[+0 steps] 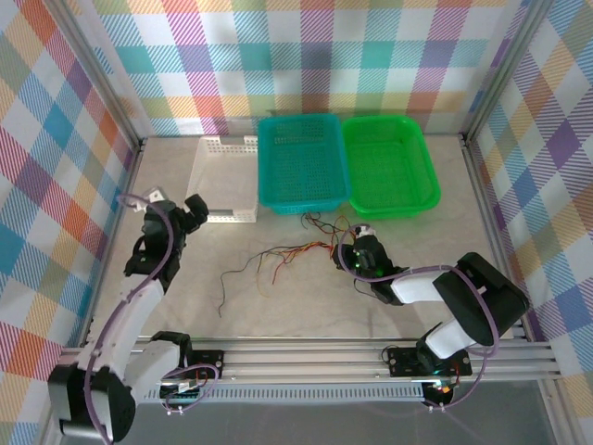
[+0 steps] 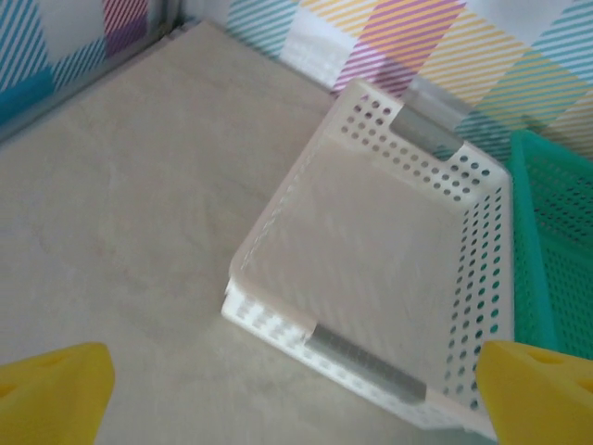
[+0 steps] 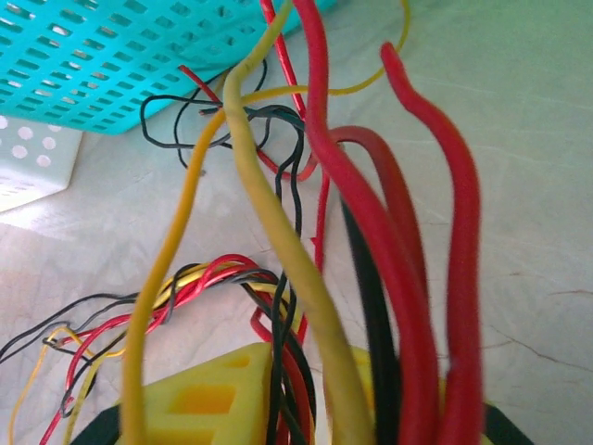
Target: Untangle the cables
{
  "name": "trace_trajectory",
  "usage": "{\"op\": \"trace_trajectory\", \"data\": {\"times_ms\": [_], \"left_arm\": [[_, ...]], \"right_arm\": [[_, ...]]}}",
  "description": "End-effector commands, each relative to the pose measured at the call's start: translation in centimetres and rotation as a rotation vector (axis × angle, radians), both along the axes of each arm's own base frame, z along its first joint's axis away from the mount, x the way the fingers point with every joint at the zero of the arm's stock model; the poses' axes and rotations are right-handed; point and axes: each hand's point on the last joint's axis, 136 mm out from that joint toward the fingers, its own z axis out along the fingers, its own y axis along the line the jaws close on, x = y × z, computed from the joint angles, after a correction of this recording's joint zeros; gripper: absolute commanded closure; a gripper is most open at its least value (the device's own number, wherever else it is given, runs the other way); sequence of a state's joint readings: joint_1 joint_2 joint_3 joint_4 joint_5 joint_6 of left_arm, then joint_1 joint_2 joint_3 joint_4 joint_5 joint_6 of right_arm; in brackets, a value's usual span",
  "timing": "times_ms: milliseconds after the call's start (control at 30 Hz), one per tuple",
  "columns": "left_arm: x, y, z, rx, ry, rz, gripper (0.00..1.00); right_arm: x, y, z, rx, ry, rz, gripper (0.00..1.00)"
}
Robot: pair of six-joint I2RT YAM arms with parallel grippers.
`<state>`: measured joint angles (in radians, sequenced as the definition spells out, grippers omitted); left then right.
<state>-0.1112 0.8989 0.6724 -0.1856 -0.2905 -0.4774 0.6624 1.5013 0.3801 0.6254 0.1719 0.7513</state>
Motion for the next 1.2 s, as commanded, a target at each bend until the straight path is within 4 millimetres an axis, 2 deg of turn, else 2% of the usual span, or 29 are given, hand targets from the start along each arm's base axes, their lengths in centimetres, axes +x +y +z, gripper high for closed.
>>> {"op": "trace_trajectory", "data": {"times_ms": [0, 67, 100, 300, 467, 567, 667, 800, 967, 1033, 1167], "left_arm": [[-5.5, 1.7, -2.5, -0.208, 0.131, 0.237, 0.00], [-5.2, -0.4, -1.7, -0.231, 0.100, 0.094, 0.00], [-5.0, -1.5, -1.4, -0.250, 0.104, 0.030, 0.00], [-4.9, -3.7, -1.8, -0.277, 0.210, -0.092, 0.00], [-4.6, -5.8, -3.4, -0.313, 0.245, -0.176, 0.00], [-4.0, -7.8, -3.5, -0.331, 0.227, -0.246, 0.00], [-3.4, -10.6, -2.9, -0.316, 0.200, -0.345, 0.00], [-2.8, -15.5, -1.0, -0.304, 0.123, -0.531, 0.00], [-3.5, -19.9, 0.6, -0.309, 0.048, -0.718, 0.00], [-3.9, -21.1, 1.0, -0.330, 0.020, -0.780, 0.00], [-4.9, -23.0, 0.7, -0.377, 0.008, -0.878, 0.00]], "right_arm": [[0.2, 1.0, 2.0, 0.004, -0.057, 0.051, 0.84], [0.0, 1.2, 2.2, -0.003, -0.059, 0.073, 0.92], [-0.1, 1.4, 2.6, -0.002, -0.065, 0.091, 1.00], [-1.1, 2.5, 4.9, -0.009, -0.087, 0.176, 1.00], [-2.4, 3.4, 9.0, 0.021, -0.140, 0.273, 1.00], [-3.4, 3.7, 11.6, 0.026, -0.157, 0.331, 1.00], [-4.5, 4.3, 14.1, 0.051, -0.175, 0.403, 1.00], [-5.8, 5.2, 16.6, 0.075, -0.169, 0.501, 1.00], [-6.5, 5.9, 18.1, 0.076, -0.130, 0.578, 1.00], [-6.6, 6.1, 18.4, 0.089, -0.122, 0.597, 1.00], [-6.7, 6.4, 19.1, 0.115, -0.105, 0.628, 1.00]]}}
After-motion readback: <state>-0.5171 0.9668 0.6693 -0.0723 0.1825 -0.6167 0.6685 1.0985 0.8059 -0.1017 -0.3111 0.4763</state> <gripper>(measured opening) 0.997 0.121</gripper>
